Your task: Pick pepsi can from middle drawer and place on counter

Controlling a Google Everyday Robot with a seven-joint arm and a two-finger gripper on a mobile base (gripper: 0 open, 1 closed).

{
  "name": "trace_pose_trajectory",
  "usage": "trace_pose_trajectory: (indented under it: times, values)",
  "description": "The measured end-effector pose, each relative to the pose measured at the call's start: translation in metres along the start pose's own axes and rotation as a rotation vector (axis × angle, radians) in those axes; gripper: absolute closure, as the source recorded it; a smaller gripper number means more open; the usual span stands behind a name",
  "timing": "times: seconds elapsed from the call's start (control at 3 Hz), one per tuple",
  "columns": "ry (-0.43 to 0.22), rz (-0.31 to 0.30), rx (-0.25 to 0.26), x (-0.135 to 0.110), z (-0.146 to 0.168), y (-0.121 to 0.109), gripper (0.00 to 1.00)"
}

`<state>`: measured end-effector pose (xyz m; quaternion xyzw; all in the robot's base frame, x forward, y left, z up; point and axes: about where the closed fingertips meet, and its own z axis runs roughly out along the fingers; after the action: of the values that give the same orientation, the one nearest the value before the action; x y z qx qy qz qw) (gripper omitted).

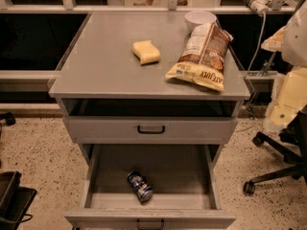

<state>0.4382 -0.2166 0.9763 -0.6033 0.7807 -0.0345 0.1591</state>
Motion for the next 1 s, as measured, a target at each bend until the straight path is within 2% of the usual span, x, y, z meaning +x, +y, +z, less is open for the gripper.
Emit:
trace_pose_trajectory:
  times: [0.33,0.67,1.0]
  values:
    - [0.0,0.0,0.0,0.0,0.0,0.0,0.0]
    - [-0.018,0.043,0.049,0.003,-0.004,0.008,0.0]
    - [-0.112,0.214,0.021,0.006,0.035,0.037,0.0]
